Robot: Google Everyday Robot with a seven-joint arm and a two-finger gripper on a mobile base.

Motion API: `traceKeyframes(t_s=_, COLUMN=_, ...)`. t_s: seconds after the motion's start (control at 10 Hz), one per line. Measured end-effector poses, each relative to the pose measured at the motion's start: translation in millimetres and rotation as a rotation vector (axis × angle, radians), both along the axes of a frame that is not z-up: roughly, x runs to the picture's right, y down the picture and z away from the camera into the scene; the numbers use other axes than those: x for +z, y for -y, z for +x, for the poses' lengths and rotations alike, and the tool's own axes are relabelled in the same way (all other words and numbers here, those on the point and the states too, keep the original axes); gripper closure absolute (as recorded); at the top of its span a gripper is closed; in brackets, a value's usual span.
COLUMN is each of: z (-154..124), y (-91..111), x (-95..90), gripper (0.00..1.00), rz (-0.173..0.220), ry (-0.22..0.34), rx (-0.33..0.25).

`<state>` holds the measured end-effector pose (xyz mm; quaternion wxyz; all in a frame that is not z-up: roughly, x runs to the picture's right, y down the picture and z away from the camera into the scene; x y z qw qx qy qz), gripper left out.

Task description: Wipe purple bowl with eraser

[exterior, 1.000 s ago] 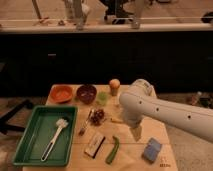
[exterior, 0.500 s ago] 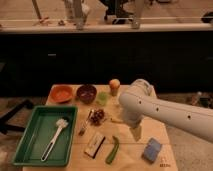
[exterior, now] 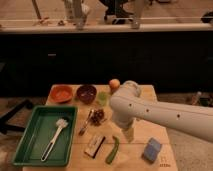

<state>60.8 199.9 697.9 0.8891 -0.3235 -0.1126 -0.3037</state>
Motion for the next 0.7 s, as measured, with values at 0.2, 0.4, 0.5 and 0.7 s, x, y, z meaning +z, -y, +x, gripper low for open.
traceKeyframes(t_s=0.2, z=-37.1, y=-8.2, x=2.9, gripper=0.2, rz=-0.006, ry=0.048, rx=-0.054)
traceKeyframes(t_s=0.4, z=-62.1, y=-27.8, x=11.4, gripper=0.2, rz=-0.023, ry=0.104, rx=-0.115)
traceKeyframes(t_s=0.5, z=-72.4, y=-41.1, x=18.3, gripper=0.2, rz=-0.029, ry=0.145, rx=-0.151)
traceKeyframes(t_s=0.7, z=-77.7, y=-50.9, x=23.3, gripper=0.2, rz=-0.021, ry=0.179, rx=-0.161)
